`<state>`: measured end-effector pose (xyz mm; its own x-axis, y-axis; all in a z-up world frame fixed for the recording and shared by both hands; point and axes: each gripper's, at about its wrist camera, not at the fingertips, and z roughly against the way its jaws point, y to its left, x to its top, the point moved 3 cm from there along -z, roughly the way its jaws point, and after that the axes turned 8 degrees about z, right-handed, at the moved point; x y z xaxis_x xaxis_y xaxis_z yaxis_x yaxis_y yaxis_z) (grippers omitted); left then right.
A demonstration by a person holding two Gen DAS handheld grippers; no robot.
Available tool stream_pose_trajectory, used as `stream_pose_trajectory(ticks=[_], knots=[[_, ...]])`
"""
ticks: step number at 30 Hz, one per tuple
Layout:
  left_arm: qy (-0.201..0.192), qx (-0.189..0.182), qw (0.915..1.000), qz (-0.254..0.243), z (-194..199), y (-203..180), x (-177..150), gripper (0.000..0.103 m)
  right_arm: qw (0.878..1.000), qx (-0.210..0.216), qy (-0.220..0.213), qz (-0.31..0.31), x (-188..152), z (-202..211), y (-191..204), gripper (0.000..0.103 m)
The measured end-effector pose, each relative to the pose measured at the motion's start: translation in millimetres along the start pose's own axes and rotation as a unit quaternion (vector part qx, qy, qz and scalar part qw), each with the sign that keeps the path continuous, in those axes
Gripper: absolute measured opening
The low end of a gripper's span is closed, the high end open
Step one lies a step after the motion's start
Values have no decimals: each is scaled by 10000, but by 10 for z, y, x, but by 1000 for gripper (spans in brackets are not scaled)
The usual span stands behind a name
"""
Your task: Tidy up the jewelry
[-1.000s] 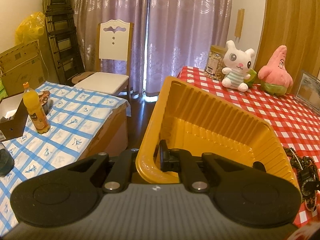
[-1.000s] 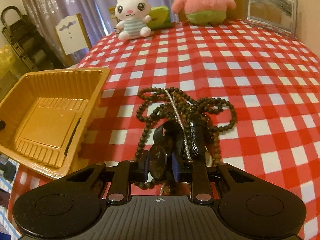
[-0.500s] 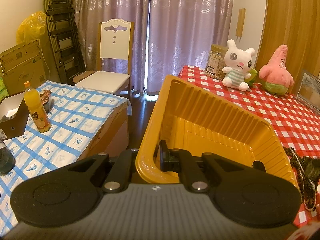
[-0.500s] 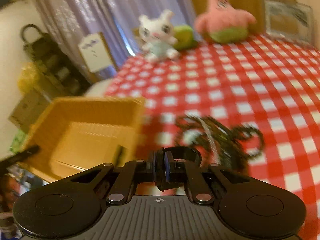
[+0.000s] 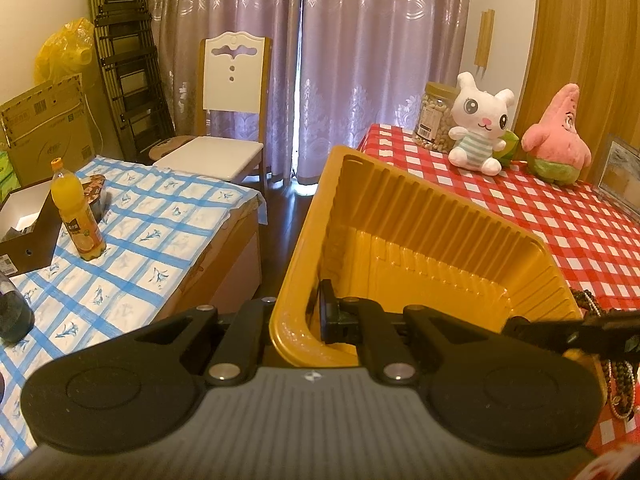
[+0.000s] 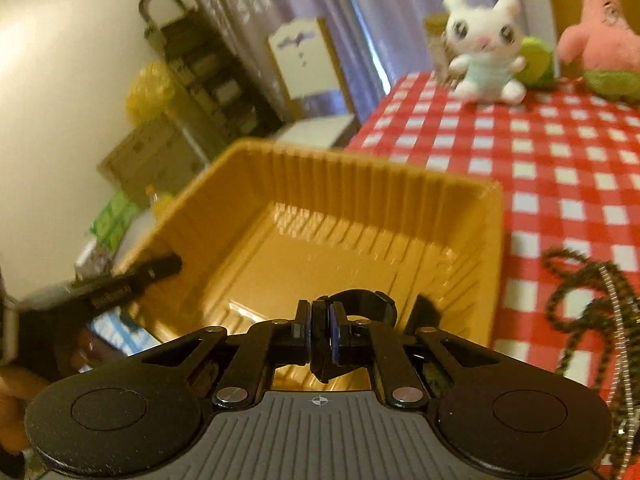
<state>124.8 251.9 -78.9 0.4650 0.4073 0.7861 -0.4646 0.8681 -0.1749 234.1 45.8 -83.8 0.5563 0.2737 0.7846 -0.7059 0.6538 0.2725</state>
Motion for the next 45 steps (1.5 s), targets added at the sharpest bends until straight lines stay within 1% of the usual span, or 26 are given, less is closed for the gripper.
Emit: stream_pose_trajectory(ticks=[4,7,8,9,10,12,13,14,18,21,25,27,29,30,31,34,39,44,45], knots=[[27,10,10000,-16,-10,-3,-13,7,9998,-76,148,84,-62,-127,31,9],[46,14,10000,-13,-17,-3,-17,7,9997,-98,202,20,-65,-160,48,10],[51,11,10000,-11,-19,2,-17,7,9996,-119,237,20,-59,-160,50,13],[52,9,10000,-16,-19,6,-15,7,9996,-125,238,19,-63,-137,54,21],[54,8,10000,-16,-20,6,-13,7,9997,-128,201,17,-59,-95,56,32],[51,-5,10000,-20,-21,7,-11,7,9998,-168,53,-1,-48,40,53,44],[48,-10,10000,-24,-19,8,-14,7,9998,-200,-29,-17,-45,115,47,46],[54,-5,10000,-18,-21,6,-13,7,9997,-240,-94,-37,-45,190,35,47],[70,1,10000,-12,-25,4,-12,7,9979,-498,-404,-124,-113,552,-63,47],[74,-1,10000,-23,-36,-5,-9,7,9946,-867,-497,-281,-284,849,-242,47],[83,-1,10000,-28,-38,-8,-11,7,9876,-1437,-279,-571,-632,1183,-556,46],[89,-2,10000,-19,-37,-8,-14,7,9827,-1773,-97,-525,-815,1296,-676,46],[90,-3,10000,-23,-38,-11,-19,7,9778,-2063,144,-351,-967,1369,-754,42],[99,-3,9999,-22,-36,-8,-20,7,9755,-2169,249,-251,-1036,1383,-777,36],[103,-7,9999,-20,-36,-11,-28,7,9741,-2230,347,-163,-1092,1380,-807,29],[123,-11,9999,-44,-28,-10,-55,7,9715,-2315,516,25,-1203,1345,-820,21],[121,-6,9999,-52,-17,-12,-65,7,9719,-2274,587,157,-1274,1246,-817,19],[127,0,9999,-53,-11,-13,-63,8,9718,-2267,596,244,-1268,1151,-844,18],[132,-1,9999,-48,-11,-12,-62,8,9721,-2254,599,249,-1269,1145,-842,15]])
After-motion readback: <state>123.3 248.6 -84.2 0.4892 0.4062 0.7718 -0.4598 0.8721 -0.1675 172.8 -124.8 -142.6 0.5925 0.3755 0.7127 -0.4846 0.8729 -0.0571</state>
